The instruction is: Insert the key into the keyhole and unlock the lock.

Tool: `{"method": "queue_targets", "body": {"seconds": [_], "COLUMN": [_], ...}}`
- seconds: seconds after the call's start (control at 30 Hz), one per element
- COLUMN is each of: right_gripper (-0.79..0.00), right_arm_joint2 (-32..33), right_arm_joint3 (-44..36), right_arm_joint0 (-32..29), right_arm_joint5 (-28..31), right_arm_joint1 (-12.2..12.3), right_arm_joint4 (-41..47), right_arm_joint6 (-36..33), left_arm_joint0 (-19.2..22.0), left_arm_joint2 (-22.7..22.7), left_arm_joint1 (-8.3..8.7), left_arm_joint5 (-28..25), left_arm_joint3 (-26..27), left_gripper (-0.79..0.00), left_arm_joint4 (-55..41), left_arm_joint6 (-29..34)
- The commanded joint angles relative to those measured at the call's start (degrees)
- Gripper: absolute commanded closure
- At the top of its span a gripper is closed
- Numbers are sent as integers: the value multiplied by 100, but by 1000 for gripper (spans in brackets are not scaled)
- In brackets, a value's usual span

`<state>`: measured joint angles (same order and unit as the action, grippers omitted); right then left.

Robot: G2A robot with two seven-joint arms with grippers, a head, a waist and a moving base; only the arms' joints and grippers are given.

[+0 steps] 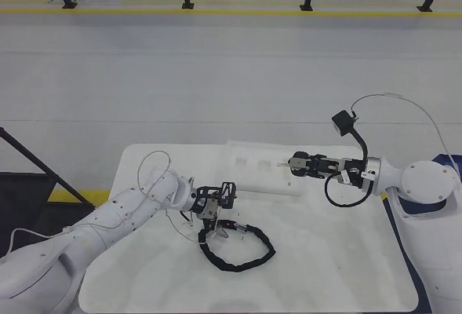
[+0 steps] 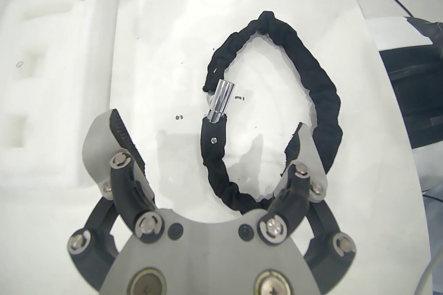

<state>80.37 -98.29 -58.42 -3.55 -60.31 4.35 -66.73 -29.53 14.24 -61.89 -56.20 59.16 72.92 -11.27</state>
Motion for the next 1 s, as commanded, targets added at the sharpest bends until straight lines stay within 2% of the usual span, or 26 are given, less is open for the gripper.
{"method": "queue_targets", "body": {"seconds": [0.0, 0.17, 0.33, 0.53, 0.77, 0.8, 0.83, 0.9, 0.93, 0.97], "right_gripper": [0, 0, 0, 0, 0, 0, 0, 0, 0, 0], "right_arm_joint2": [0, 0, 0, 0, 0, 0, 0, 0, 0, 0], "right_arm_joint3": [0, 0, 0, 0, 0, 0, 0, 0, 0, 0], "right_arm_joint0": [0, 0, 0, 0, 0, 0, 0, 0, 0, 0], "right_arm_joint5": [0, 0, 0, 0, 0, 0, 0, 0, 0, 0], "right_arm_joint1": [0, 0, 0, 0, 0, 0, 0, 0, 0, 0], "right_arm_joint4": [0, 0, 0, 0, 0, 0, 0, 0, 0, 0], "right_arm_joint6": [0, 0, 0, 0, 0, 0, 0, 0, 0, 0], "left_arm_joint0": [-8, -5, 8, -8, 12, 14, 15, 15, 17, 15], "left_arm_joint2": [-91, -296, -420, -450, -450, -450, -450, -450, -450, -450], "left_arm_joint1": [-122, -403, -676, -982, -1251, -1285, -1316, -1375, -1402, -1428], "left_arm_joint5": [99, 66, 132, 35, -9, -10, -8, -15, -20, -31], "left_arm_joint3": [-151, -660, -1134, -1547, -1934, -1985, -2035, -2128, -2178, -2226], "left_gripper": [-785, -785, -785, -785, -785, -733, -637, -391, -311, -268], "left_arm_joint4": [460, 1132, 1518, 2001, 2402, 2449, 2488, 2572, 2609, 2638], "left_arm_joint6": [-421, -1225, -1718, -1989, -2315, -2360, -2407, -2503, -2548, -2595]}}
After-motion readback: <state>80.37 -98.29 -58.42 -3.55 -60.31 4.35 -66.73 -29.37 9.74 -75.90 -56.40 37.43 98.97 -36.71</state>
